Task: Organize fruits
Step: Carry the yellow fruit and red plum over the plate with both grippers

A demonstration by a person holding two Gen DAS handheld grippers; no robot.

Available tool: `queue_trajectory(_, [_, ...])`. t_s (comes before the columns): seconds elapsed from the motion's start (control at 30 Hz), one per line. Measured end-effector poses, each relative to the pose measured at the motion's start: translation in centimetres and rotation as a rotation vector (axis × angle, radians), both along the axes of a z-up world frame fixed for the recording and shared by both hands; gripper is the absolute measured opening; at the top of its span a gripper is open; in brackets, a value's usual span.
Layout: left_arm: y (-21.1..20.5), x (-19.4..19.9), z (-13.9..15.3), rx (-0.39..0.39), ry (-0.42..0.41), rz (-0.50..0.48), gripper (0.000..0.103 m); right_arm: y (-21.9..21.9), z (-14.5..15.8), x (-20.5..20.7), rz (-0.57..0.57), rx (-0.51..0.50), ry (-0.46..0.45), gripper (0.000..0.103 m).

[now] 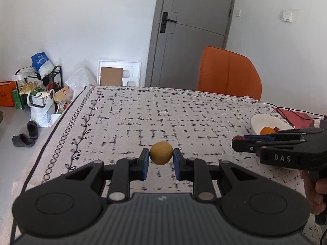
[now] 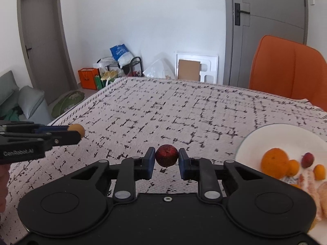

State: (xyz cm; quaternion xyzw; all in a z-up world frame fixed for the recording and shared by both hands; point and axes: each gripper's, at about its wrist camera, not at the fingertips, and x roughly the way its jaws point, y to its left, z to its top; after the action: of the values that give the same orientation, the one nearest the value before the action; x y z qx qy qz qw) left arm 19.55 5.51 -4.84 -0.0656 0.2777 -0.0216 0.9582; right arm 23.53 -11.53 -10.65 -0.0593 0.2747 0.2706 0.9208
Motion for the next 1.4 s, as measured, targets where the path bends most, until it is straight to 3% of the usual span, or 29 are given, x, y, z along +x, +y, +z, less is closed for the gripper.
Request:
queue_trajectory(0.87, [-5.6, 1.1, 2.3, 0.013, -0.057, -0.137, 0.024, -6.8, 1.9, -2.9, -0.14, 0.089, -0.053, 0.023])
queue_trajectory(1.4, [-10.4, 2.3, 2.2, 0.025, -0.058, -0.249, 0.024, -11.3, 1.1, -4.2, -0.247, 0.097, -0.044, 0.023])
